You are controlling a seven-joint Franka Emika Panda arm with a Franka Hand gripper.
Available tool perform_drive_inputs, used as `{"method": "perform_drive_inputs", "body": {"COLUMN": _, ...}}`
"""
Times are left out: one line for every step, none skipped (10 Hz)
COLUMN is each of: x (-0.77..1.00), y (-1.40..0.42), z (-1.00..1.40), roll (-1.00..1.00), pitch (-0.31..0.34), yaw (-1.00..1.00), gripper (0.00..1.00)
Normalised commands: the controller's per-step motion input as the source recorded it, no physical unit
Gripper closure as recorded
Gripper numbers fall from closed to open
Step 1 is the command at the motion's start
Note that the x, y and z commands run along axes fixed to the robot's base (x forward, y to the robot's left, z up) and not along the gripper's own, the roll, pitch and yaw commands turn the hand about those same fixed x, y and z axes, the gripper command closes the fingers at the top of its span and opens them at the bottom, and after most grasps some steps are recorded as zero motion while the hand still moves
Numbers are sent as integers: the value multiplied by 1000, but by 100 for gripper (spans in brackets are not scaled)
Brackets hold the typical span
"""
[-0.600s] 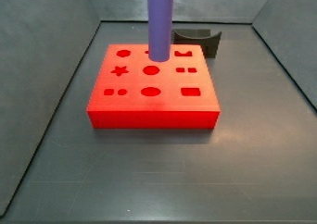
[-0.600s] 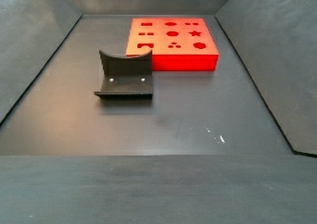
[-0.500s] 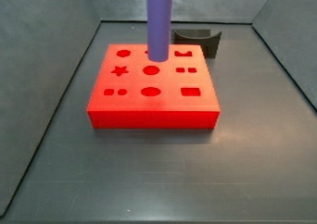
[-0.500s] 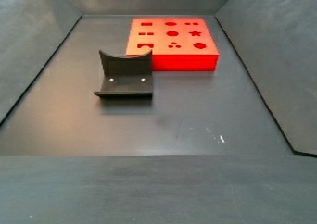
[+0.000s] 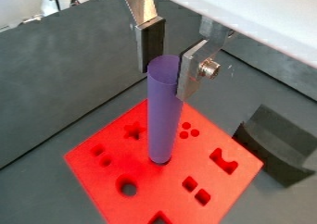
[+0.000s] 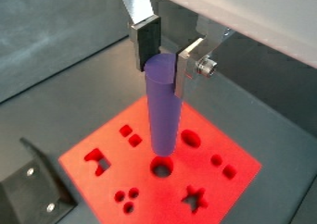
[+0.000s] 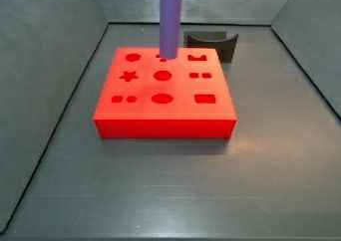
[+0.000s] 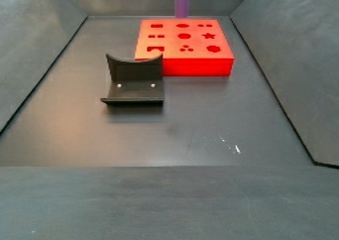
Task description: Insert the round object.
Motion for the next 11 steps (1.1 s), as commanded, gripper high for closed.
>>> {"method": "perform_drive_inputs", "body": {"x": 0, "y": 94, "z": -314, "roll": 119, "pitch": -79, "yaw": 3, "gripper": 100}}
{"method": "perform_drive_inputs", "body": {"x": -20, "y": 0, "z": -240, "roll": 91, "pitch": -64, "yaw": 31, "gripper": 100}}
{"method": "perform_drive_inputs", "body": {"x": -43, "y": 0, "z": -249, "roll": 100, "pitch": -67, "yaw": 23, "gripper": 100}}
{"method": "perform_drive_inputs", "body": {"x": -151, "y": 0, "z": -286, "roll": 131, "pitch": -77, "yaw": 3, "gripper": 100}}
{"method": "perform_drive_inputs", "body": {"x": -154, "y": 0, "z": -306, "roll": 131, "pitch": -83, "yaw": 0, "gripper": 100}}
{"method": "perform_drive_inputs", "body": {"x": -149, "y": 0, "z": -303, "roll": 117, "pitch": -84, "yaw": 0, "gripper": 100}}
{"method": "perform_drive_inputs", "body": {"x": -80, "y": 0, "z": -277, "roll": 87, "pitch": -77, "yaw": 9, "gripper": 100}}
{"method": "perform_drive_inputs", "body": {"x": 43, "y": 0, "z": -271, "roll": 53, "pitch": -99, "yaw": 91, "gripper": 100}}
{"method": "perform_drive_inputs", "body": {"x": 174, "y": 0, "z": -234, "roll": 47, "pitch": -89, "yaw": 134, "gripper": 100}}
{"method": "perform_drive_inputs", "body": {"x": 80, "y": 0, "z": -231, "roll": 53, "pitch": -76, "yaw": 131, "gripper": 100}}
{"method": "perform_drive_inputs", "body": {"x": 37, "y": 0, "z": -260, "roll": 67, "pitch": -76, "yaw": 114, "gripper": 100}}
